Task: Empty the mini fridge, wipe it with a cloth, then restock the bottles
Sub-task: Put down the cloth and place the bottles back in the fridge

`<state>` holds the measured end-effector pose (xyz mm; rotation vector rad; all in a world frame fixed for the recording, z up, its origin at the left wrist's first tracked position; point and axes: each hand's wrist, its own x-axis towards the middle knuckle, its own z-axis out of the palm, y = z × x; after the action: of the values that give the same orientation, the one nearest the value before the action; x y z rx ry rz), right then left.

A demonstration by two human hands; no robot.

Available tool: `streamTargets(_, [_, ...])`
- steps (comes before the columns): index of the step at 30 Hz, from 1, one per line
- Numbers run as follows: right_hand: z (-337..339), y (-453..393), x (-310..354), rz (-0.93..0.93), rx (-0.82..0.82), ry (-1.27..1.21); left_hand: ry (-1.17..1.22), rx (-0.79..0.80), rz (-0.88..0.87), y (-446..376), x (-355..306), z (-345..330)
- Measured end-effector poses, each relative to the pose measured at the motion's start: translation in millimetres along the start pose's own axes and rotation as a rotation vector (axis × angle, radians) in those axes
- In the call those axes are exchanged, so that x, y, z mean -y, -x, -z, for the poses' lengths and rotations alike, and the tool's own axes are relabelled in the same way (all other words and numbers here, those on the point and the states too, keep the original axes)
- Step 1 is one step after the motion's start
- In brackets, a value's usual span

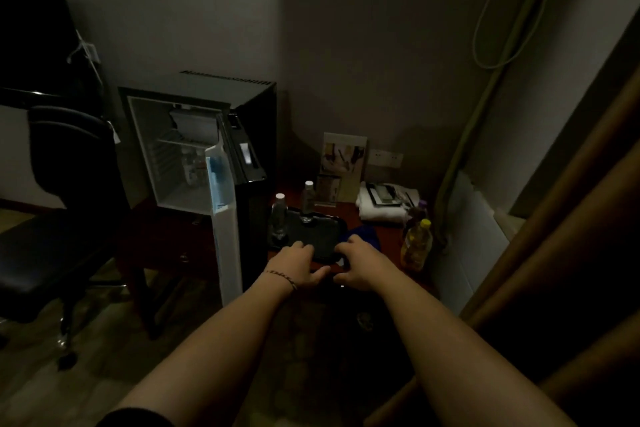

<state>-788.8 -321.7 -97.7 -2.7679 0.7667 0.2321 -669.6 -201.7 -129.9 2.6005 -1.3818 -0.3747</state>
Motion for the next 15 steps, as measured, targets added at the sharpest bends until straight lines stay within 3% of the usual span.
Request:
streamTargets(8, [44,-99,-63,-0.019,0.033,0.027,0.065,-0.062,0.158,-128,-13,12])
streamTargets(15, [58,-213,-86,0.051,0.041,0.023,0.043,-0.082,0.293,-210,14,20])
